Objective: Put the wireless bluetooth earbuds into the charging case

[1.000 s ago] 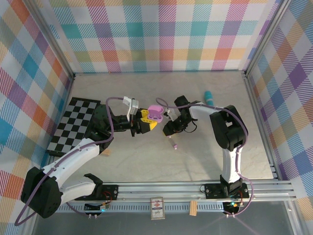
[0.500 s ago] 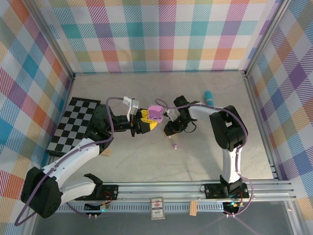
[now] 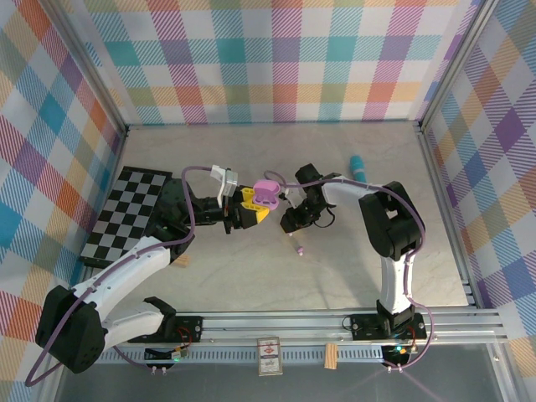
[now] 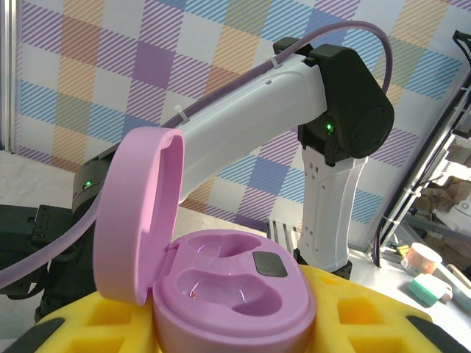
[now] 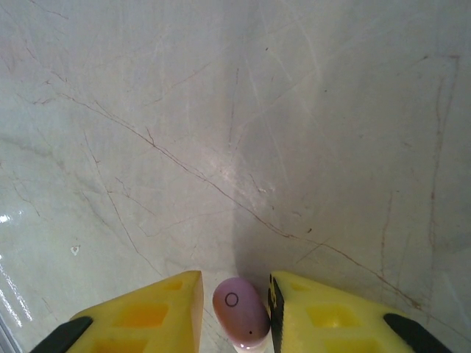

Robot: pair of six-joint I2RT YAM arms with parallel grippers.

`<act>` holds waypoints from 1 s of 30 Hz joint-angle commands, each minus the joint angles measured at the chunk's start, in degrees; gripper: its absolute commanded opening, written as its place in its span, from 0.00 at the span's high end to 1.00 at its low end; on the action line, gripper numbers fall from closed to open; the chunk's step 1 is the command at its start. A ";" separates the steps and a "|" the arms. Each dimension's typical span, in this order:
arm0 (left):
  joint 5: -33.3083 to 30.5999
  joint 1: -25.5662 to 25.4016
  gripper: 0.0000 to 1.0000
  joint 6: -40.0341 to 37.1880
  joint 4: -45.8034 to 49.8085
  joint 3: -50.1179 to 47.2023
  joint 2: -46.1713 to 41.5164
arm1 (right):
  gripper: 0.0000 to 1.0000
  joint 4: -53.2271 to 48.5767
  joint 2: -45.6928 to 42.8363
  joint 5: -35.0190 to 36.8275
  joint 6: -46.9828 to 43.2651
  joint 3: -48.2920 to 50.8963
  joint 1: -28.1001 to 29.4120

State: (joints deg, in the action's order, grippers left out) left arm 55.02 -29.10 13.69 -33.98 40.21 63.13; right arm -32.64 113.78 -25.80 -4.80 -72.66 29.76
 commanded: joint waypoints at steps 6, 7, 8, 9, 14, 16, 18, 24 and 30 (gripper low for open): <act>1.42 0.36 0.70 -1.04 -0.62 0.74 -0.51 | 0.74 -3.17 -2.22 2.48 -2.38 1.12 0.85; 1.43 0.36 0.70 -1.04 -0.59 0.80 -0.47 | 0.75 -3.37 -2.16 2.85 -2.48 1.04 0.90; 1.52 0.36 0.70 -1.05 -0.65 0.92 -0.26 | 0.76 -3.65 -2.07 3.24 -2.50 0.87 0.96; 1.54 0.36 0.70 -1.04 -0.69 0.99 -0.04 | 0.77 -3.75 -2.13 3.45 -2.50 0.90 1.00; 1.75 0.35 0.70 -0.69 -1.12 1.37 0.56 | 0.80 -2.70 -2.74 3.94 -1.27 0.95 1.08; 1.59 0.36 0.70 -0.69 -1.24 1.44 0.66 | 0.80 -1.89 -3.14 4.84 1.92 0.86 1.08; 1.50 0.36 0.70 -0.69 -1.26 1.40 0.68 | 0.79 -0.52 -3.85 6.12 4.35 1.18 1.00; 0.98 0.36 0.70 -0.69 -1.27 1.02 0.39 | 0.79 6.24 -7.68 13.66 14.11 5.28 1.01; 0.32 0.36 0.70 -1.44 -1.33 -0.14 0.11 | 0.79 9.88 -12.67 22.81 25.87 10.22 1.07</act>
State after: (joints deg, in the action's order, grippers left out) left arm 55.37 -29.10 13.67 -34.02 40.21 63.72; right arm -25.36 103.98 -9.17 12.82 -63.90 30.46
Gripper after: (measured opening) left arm 0.368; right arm 0.212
